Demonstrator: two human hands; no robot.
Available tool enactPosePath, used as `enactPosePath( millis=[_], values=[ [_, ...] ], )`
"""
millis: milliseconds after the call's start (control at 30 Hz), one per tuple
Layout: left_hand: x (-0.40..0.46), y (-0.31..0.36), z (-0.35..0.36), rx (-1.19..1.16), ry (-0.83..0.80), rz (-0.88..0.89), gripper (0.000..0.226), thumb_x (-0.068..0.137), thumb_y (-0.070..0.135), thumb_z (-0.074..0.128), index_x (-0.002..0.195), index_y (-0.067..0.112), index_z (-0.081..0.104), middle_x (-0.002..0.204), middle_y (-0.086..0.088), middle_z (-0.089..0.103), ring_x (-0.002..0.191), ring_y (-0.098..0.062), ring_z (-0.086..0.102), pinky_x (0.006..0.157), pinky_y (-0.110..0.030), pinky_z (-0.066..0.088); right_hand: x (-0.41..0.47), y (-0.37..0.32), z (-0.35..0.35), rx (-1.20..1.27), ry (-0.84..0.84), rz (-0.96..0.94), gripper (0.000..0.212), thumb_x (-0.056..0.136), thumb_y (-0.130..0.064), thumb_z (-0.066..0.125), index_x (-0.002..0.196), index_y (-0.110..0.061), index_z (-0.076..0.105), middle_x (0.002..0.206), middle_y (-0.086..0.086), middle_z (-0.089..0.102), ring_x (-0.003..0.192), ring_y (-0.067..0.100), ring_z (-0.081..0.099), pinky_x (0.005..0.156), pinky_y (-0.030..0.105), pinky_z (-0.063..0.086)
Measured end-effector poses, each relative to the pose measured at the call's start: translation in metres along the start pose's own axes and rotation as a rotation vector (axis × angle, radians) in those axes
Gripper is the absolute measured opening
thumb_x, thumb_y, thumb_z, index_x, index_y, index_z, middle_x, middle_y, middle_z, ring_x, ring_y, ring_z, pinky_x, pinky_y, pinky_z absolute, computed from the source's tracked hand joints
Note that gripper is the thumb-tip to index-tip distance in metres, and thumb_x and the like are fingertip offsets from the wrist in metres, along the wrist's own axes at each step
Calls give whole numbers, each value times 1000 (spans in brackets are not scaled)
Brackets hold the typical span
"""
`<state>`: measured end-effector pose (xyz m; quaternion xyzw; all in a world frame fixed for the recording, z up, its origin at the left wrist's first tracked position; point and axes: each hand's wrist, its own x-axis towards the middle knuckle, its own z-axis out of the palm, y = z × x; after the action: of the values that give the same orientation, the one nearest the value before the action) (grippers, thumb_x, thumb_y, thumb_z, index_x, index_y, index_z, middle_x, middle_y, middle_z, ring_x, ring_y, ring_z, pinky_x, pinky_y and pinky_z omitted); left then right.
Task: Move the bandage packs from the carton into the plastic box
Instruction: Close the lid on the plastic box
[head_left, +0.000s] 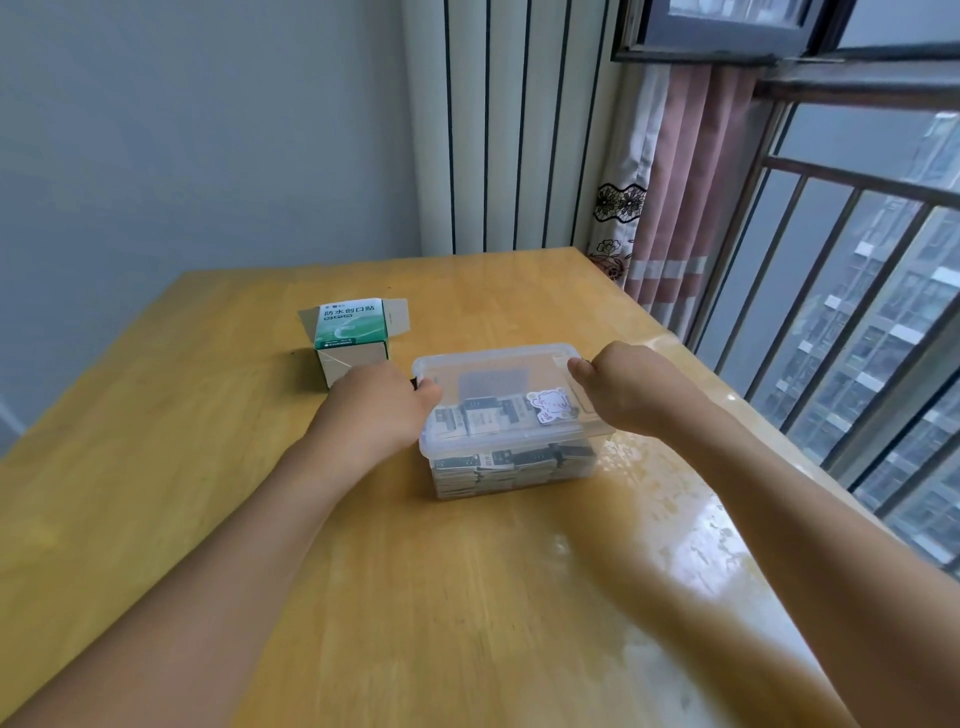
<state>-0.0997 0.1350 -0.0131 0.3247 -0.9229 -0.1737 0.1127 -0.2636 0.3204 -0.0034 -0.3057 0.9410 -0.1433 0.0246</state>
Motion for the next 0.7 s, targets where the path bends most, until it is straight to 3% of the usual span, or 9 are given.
enactPosePath(
  millis=[100, 200, 267, 333, 467, 567, 633, 700],
  values=[
    [-2, 8, -3, 83, 18, 9, 48, 100, 33, 43, 58, 10, 38, 62, -13, 44, 63, -28, 42, 48, -31, 23, -3, -7, -1, -118, 55, -26, 46, 107, -40, 31, 69, -15, 37, 68, 6, 45, 62, 23, 45, 59, 33, 36],
    [-6, 13, -7, 155, 14, 16, 43, 100, 27, 44, 60, 12, 42, 66, -8, 43, 71, -29, 47, 51, -31, 33, -8, -11, -5, -216, 83, -68, 42, 107, -32, 33, 68, -16, 35, 69, 4, 43, 64, 24, 46, 59, 33, 38],
    [-8, 18, -10, 248, 5, 22, 36, 101, 27, 43, 72, 9, 54, 68, -5, 43, 79, -28, 53, 62, -35, 47, -11, -14, -6, -319, 108, -102, 36, 103, -21, 42, 69, -15, 36, 67, 2, 41, 67, 26, 48, 54, 31, 36],
    [-10, 25, -15, 359, -16, 16, 28, 101, 26, 44, 77, 14, 52, 71, -2, 43, 85, -26, 55, 75, -37, 53, -13, -19, -8, -420, 109, -116, 26, 100, -14, 46, 75, -13, 42, 66, 1, 40, 60, 22, 45, 46, 28, 28],
    [-7, 37, -21, 520, -44, 15, 17, 96, 15, 48, 81, 16, 54, 78, -2, 48, 88, -26, 57, 71, -34, 53, -18, -31, -16, -541, 47, -117, 25, 93, -6, 47, 70, -14, 40, 67, 1, 43, 54, 16, 38, 45, 26, 26],
    [-4, 29, -25, 393, -126, 1, 40, 102, 34, 42, 74, 13, 61, 75, -1, 60, 88, -25, 64, 74, -33, 51, -18, -31, -20, -581, 36, -113, 24, 97, -14, 44, 73, -14, 43, 69, 0, 47, 56, 17, 43, 47, 27, 29],
    [-4, 17, -32, 195, -183, -65, 72, 100, 60, 29, 68, 12, 72, 67, -3, 70, 73, -23, 68, 76, -33, 53, -18, -30, -28, -525, 97, -80, 41, 105, -36, 34, 76, -12, 48, 70, 1, 51, 61, 19, 51, 53, 28, 41],
    [3, -5, -45, -2, -113, -168, 84, 96, 72, 21, 72, 12, 75, 68, -5, 72, 66, -24, 67, 75, -33, 54, -11, -40, -42, -387, 236, -86, 58, 104, -53, 29, 71, -10, 50, 71, 5, 57, 63, 23, 57, 63, 36, 54]
  ],
)
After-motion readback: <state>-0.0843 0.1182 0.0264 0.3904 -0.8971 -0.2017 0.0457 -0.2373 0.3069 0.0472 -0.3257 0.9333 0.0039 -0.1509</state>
